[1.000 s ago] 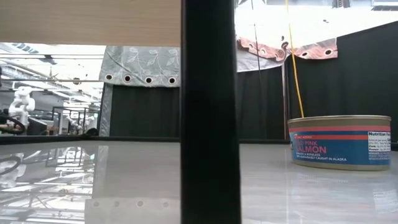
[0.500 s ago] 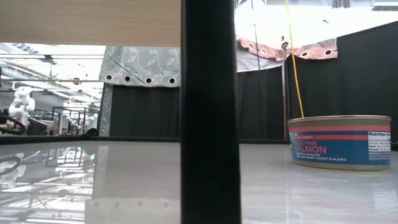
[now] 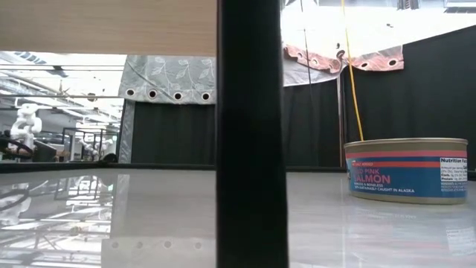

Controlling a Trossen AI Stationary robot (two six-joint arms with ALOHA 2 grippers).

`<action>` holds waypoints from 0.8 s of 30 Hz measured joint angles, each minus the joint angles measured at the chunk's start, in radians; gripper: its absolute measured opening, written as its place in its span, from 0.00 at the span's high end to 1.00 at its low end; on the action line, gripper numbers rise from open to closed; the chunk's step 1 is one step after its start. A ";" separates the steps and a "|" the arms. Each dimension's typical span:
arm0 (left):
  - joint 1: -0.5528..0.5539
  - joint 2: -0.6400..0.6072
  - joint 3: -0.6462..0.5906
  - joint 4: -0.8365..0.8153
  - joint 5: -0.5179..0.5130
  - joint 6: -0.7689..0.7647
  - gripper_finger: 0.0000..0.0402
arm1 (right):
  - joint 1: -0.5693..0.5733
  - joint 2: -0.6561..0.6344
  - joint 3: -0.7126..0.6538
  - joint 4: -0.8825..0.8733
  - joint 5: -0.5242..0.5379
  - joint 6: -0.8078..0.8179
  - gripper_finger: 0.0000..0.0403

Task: Stack canned seafood by type on shelf
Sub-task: Stack the blue pink tuna can on top of the blue pink tuna can on the shelf

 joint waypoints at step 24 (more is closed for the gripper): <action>-0.288 0.121 0.001 -0.248 -0.537 0.513 0.48 | 0.000 -0.001 0.000 -0.202 0.213 0.026 0.19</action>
